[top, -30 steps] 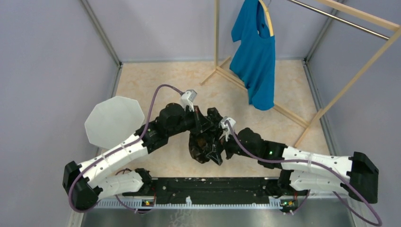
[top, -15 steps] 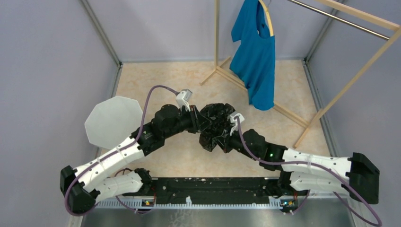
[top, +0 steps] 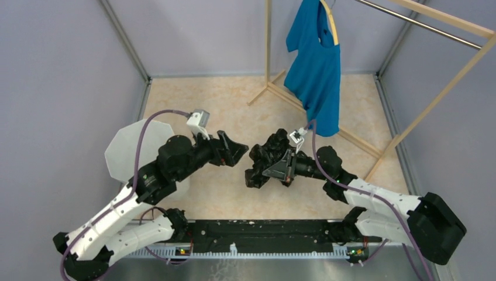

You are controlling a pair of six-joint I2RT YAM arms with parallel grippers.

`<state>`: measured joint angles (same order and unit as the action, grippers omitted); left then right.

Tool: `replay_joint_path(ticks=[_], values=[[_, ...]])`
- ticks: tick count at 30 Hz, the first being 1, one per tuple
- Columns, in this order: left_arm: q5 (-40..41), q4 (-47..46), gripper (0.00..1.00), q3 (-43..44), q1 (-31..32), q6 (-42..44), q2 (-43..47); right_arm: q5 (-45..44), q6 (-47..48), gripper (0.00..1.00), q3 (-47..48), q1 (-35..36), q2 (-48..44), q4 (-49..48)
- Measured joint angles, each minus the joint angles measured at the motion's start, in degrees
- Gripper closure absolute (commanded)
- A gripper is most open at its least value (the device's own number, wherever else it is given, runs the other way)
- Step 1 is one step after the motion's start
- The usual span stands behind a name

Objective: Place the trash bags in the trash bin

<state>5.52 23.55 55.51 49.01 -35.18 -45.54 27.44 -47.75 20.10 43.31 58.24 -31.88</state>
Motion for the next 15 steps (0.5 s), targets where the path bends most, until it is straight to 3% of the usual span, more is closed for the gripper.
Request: replay_joint_path(ticks=[5, 9, 15], values=[[0.7, 0.9, 0.01, -5.3, -0.1, -0.9, 7.3, 12.0, -5.3, 1.0, 4.0, 0.0, 3.4, -9.0], [-0.7, 0.9, 0.01, -8.9, -0.2, -0.9, 8.3, 19.7, -6.9, 1.0, 5.7, -0.6, 5.5, -12.9], [-3.6, 0.3, 0.01, -9.3, -0.2, 0.7, 3.8, 27.8, -5.8, 1.0, 5.3, -6.4, 11.4, -5.0]])
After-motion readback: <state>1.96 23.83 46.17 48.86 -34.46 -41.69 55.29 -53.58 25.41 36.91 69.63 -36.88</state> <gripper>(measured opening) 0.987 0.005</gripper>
